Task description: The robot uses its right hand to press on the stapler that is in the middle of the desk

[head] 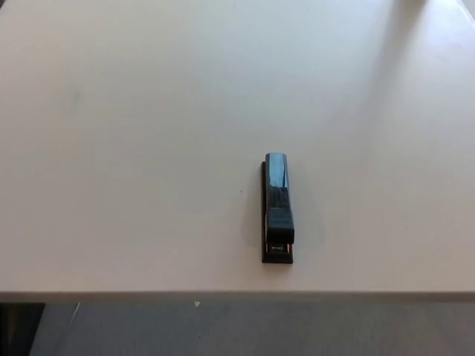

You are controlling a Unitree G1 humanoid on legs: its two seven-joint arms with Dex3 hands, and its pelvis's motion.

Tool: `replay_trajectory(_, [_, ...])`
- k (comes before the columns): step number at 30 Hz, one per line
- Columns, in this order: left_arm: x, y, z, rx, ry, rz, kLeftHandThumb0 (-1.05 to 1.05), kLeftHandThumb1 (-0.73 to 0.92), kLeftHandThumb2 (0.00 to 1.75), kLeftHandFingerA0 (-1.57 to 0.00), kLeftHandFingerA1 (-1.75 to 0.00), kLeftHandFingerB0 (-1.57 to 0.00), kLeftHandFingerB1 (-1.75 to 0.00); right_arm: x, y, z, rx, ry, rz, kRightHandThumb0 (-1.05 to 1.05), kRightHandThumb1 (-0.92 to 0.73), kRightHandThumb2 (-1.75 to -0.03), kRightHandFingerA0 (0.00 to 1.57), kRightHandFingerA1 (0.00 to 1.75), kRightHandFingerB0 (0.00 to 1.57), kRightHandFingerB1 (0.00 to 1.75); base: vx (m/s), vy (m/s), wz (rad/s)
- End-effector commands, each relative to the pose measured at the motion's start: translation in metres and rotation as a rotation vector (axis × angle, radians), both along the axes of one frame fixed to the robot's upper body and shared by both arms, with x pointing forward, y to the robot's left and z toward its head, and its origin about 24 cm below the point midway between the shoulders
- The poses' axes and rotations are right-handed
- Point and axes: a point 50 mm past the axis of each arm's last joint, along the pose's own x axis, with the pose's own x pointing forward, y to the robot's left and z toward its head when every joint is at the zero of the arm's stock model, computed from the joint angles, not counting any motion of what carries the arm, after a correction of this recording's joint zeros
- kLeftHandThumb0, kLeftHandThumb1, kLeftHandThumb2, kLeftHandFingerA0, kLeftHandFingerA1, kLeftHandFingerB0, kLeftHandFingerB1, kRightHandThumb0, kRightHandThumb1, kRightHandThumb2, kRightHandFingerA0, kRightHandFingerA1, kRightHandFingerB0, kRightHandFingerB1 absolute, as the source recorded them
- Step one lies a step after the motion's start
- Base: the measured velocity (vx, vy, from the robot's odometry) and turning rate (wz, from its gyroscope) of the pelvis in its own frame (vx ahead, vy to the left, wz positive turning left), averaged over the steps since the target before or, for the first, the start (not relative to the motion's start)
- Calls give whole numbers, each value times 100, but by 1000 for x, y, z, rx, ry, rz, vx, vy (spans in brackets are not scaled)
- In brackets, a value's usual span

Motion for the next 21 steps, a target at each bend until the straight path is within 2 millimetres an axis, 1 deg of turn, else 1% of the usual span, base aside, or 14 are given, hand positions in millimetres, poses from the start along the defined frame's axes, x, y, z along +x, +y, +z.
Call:
replay_trajectory(1, [5, 13, 14, -16, -103, -7, -36, 92, 84, -5, -35, -4, -28, 7, -13, 10, -55, -122, -127, -39, -83, -64, 65, 45, 23, 29, 0, 0, 0])
replay_trajectory(2, [5, 14, 15, -12, -102, -11, -36, 92, 86, -5, -35, -4, -28, 7, -18, 11, -42, -119, -188, -37, -84, -65, 68, 46, 23, 30, 0, 0, 0])
replay_trajectory(3, [6, 14, 15, -7, -105, -8, -21, 85, 127, -2, -50, 0, -48, 7, -23, 13, -63, -108, -211, -35, -85, -65, 77, 48, 25, 30, 0, 0, 0])
replay_trajectory(6, [6, 15, 16, -1, -112, -6, -20, 86, 127, -2, -50, 0, -48, 7, -39, 18, -132, -60, -282, -29, -82, -65, 100, 53, 30, 33, 0, 0, 0])
replay_trajectory(7, [7, 16, 16, -6, -117, -4, -40, 92, 92, -4, -35, -4, -30, 6, -48, 22, -141, -59, -322, -28, -82, -65, 108, 61, 30, 33, 0, 0, 0])
replay_trajectory(9, [7, 17, 17, -4, -118, -1, -42, 92, 93, 0, -36, -6, -31, 1, -62, 27, -117, -77, -386, -19, -83, -65, 101, 79, 29, 34, 0, 0, 0])
replay_trajectory(10, [7, 18, 17, -3, -118, -2, -42, 92, 93, 0, -36, -6, -31, -1, -65, 28, -107, -80, -398, -19, -83, -65, 101, 79, 29, 34, 0, 0, 0])
replay_trajectory(11, [8, 18, 18, 5, -115, -5, -21, 85, 127, -2, -50, 0, -48, -3, -69, 29, -101, -78, -415, -5, -75, -62, 97, 72, 30, 34, 0, 0, 0])
replay_trajectory(12, [8, 18, 18, 14, -114, -11, -20, 86, 127, -3, -50, 0, -48, -10, -77, 31, -120, -56, -412, 29, -49, -59, 84, 72, 33, 37, 0, 0, 0])
replay_trajectory(13, [9, 18, 19, 12, -120, -11, -20, 86, 127, -3, -50, 0, -48, -18, -83, 32, -150, -35, -420, 23, -61, -58, 90, 61, 38, 36, 0, 0, 0])
replay_trajectory(14, [10, 18, 19, 7, -125, -9, -20, 86, 127, -2, -50, 0, -48, -27, -88, 34, -225, 8, -411, 15, -62, -58, 101, 59, 47, 37, 0, 0, 0])
replay_trajectory(15, [10, 18, 19, 5, -128, -10, -20, 86, 127, -2, -50, 0, -48, -37, -92, 34, -248, 19, -428, 15, -51, -55, 103, 62, 54, 40, 0, 0, 0])
replay_trajectory(16, [10, 18, 20, 6, -131, -12, -20, 86, 128, -2, -50, 0, -48, -47, -97, 34, -198, -18, -536, 15, -57, -57, 109, 77, 66, 44, 0, 0, 0])
replay_trajectory(21, [11, 19, 20, 10, -133, -8, -20, 86, 127, -2, -50, 0, -48, -81, -112, 39, -166, -74, -771, 10, -62, -58, 111, 65, 77, 50, 0, 0, 0])
